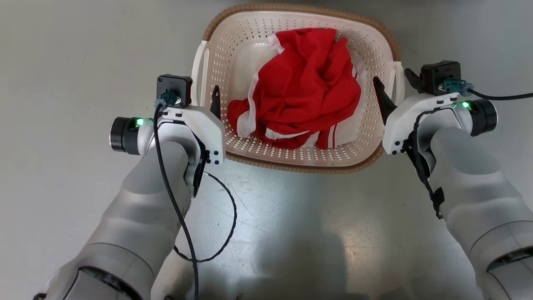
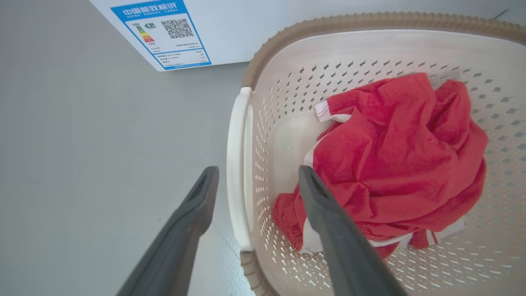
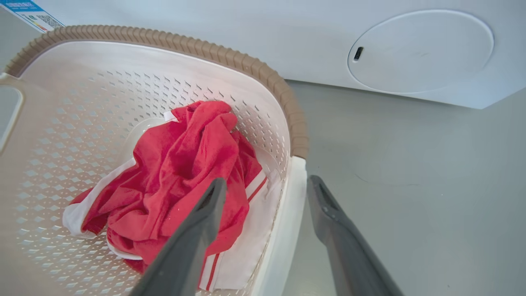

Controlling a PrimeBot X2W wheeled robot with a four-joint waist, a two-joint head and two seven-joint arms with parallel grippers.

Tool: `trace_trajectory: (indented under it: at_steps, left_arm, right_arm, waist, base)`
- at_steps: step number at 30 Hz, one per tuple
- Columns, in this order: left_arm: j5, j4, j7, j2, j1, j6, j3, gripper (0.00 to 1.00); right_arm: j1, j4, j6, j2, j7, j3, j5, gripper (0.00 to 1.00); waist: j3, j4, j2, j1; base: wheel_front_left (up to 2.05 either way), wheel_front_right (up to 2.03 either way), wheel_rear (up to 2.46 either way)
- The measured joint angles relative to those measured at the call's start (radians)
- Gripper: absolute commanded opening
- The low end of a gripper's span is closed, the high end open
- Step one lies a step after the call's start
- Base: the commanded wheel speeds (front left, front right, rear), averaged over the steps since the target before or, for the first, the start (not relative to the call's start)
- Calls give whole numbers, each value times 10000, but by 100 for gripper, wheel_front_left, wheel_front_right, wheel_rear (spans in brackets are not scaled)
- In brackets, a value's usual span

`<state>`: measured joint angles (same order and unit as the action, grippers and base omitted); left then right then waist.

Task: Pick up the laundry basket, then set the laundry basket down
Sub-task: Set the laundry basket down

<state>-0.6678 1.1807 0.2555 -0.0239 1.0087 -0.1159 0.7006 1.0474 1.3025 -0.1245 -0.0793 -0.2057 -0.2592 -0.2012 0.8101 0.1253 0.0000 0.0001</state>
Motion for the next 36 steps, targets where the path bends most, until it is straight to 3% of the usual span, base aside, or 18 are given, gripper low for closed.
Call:
trace_trajectory:
  at_steps: [18,36]
  left_arm:
    - [807,-1126,0,-109,-1407,-27,-989,100]
    - [3469,-5407,0,-571,-6105,-263,-3237,100]
  right_arm:
    - [-993,-399,0,21,-387,192,-167,100]
    - [-5438,-5179,0,138,-426,1396,-280,100]
  waist:
    - [-1753,-178,0,0]
    - [-5245,-482,0,0]
  base:
    - [0,0,0]
    - [0,0,0]
